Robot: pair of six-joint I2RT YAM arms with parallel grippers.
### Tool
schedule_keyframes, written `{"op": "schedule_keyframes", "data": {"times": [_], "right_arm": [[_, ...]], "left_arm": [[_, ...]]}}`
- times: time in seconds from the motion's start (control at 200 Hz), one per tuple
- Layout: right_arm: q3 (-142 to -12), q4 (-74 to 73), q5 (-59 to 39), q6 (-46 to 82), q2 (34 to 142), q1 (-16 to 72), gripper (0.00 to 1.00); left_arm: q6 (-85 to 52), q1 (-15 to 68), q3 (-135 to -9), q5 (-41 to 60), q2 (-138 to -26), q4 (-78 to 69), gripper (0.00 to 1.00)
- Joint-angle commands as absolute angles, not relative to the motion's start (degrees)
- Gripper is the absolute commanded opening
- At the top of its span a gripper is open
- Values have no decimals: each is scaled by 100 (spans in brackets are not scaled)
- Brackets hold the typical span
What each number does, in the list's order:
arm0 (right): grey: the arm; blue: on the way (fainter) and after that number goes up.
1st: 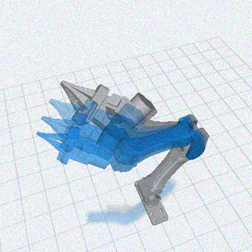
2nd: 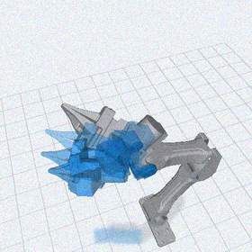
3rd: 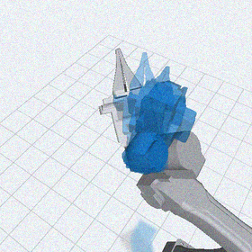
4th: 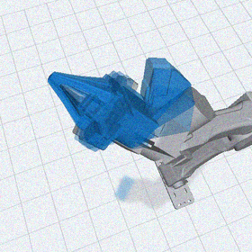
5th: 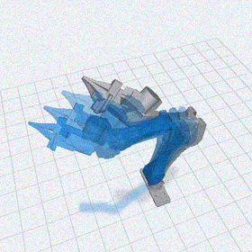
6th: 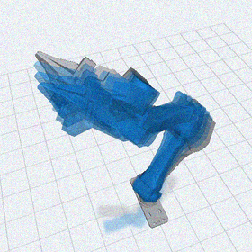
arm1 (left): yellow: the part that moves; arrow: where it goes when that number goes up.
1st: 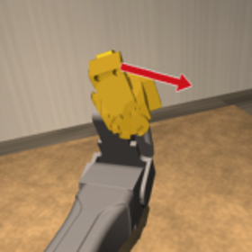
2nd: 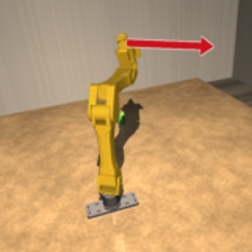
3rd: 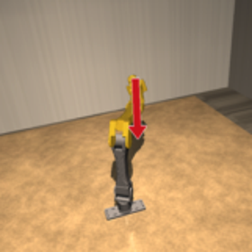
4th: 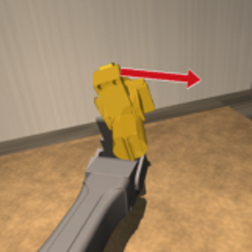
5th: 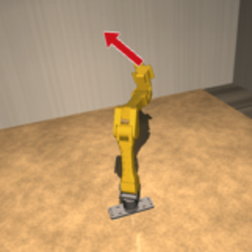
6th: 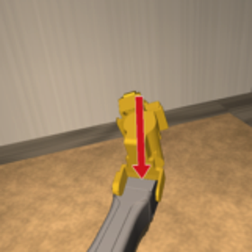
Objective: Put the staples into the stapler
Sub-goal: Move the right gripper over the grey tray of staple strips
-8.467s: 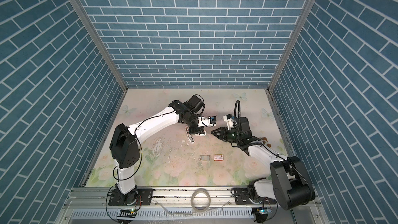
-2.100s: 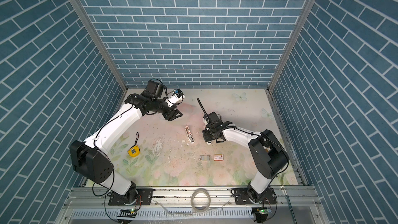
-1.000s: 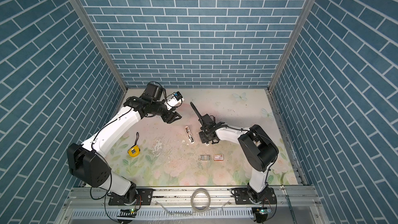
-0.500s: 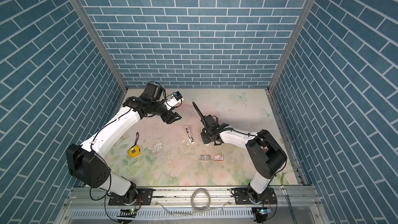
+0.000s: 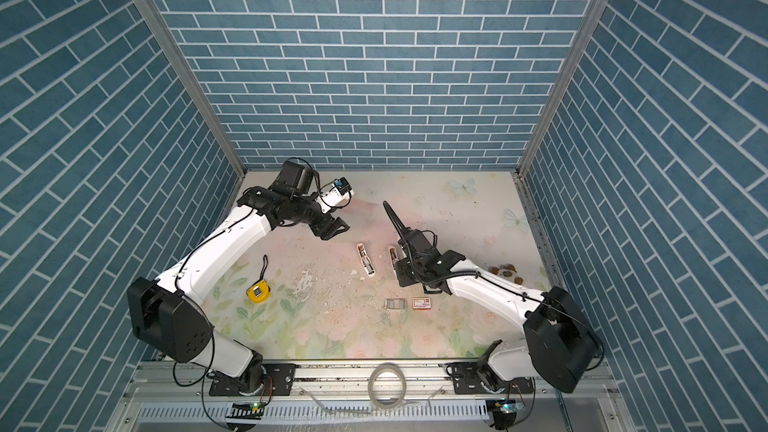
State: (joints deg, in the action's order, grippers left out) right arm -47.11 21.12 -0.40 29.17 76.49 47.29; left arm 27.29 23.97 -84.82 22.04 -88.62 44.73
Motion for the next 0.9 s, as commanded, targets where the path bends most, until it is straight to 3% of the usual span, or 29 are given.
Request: {"op": "schedule_keyframes", "data": {"times": [0.0, 0.265, 0.895], "right_arm": [[-4518, 2450, -40, 3824, 7404, 4983, 33], [-4283, 2320, 280, 4632, 7541, 5654, 29], [-4647, 2188, 378, 4957, 8449, 6011, 24]], "left_arm": [[2757, 2373, -8541, 2302, -8934, 4529, 77], [2709, 2373, -8517, 2480, -9052, 4500, 77], [2558, 2373, -8596, 2566, -9125, 4509, 77]]}}
